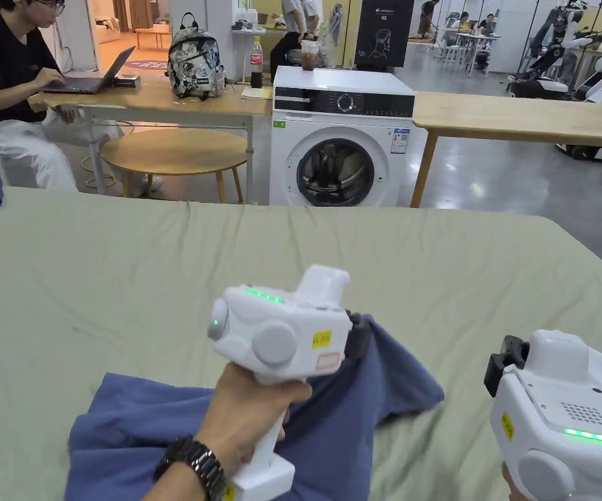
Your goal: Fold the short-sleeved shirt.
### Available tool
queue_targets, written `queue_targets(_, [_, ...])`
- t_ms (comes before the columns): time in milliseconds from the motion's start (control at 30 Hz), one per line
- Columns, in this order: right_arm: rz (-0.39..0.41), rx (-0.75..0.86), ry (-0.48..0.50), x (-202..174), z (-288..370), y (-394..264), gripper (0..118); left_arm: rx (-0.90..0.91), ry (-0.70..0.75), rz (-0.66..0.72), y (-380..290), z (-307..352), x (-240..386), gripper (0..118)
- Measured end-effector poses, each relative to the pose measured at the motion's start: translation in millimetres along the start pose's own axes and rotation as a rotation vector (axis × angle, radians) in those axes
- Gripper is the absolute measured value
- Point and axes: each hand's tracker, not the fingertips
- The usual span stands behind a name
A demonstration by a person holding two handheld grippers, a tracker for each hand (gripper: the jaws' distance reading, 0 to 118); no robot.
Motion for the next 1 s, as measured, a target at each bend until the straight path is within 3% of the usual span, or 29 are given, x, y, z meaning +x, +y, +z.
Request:
queue_targets(133, [0.005,-0.017,0.003,-0.4,-0.8,-5.2,0,-0.011,-0.012,0.015,-16.6,1.0,3.6,3])
queue_targets(167, [0.005,-0.021,0.005,-0.9,-0.5,-5.4,0,-0.002,-0.006,0.024,-18.9,4.8,3.4,15])
queue_targets(200, [0.004,-0.022,0.008,-1.3,0.0,-5.3,0,0.007,0.005,0.031,-19.7,9.7,2.6,55])
queue_targets(233, [0.005,-0.023,0.012,-2.1,0.4,-5.1,0,0.020,0.014,0.037,-19.0,15.9,-0.8,85])
queue_targets(267, [0.008,-0.024,0.015,-3.5,1.1,-4.3,0,0.041,0.019,0.050,-19.7,22.3,-3.1,87])
queue_targets(533, [0.011,-0.012,0.058,-19.8,2.4,6.6,0,0.115,0.181,0.051,-33.7,83.2,-41.0,83])
queue_targets(567, [0.014,-0.010,0.067,-23.5,2.9,7.1,0,0.119,0.207,0.064,-39.4,91.0,-46.2,77])
queue_targets(633, [0.024,-0.009,0.084,-30.9,2.8,7.5,0,0.129,0.266,0.084,-53.6,102.5,-56.3,39])
queue_targets(700, [0.033,-0.010,0.101,-39.3,2.6,6.9,0,0.127,0.338,0.114,-69.1,113.6,-66.9,12])
queue_targets(800, [0.035,-0.015,0.125,-50.4,1.5,4.5,0,0.129,0.375,0.203,-94.2,126.8,-84.7,0])
queue_targets(1000, [0.050,-0.038,0.159,-67.7,-6.3,-2.6,0,0.069,0.483,0.311,-123.0,141.0,-132.1,0])
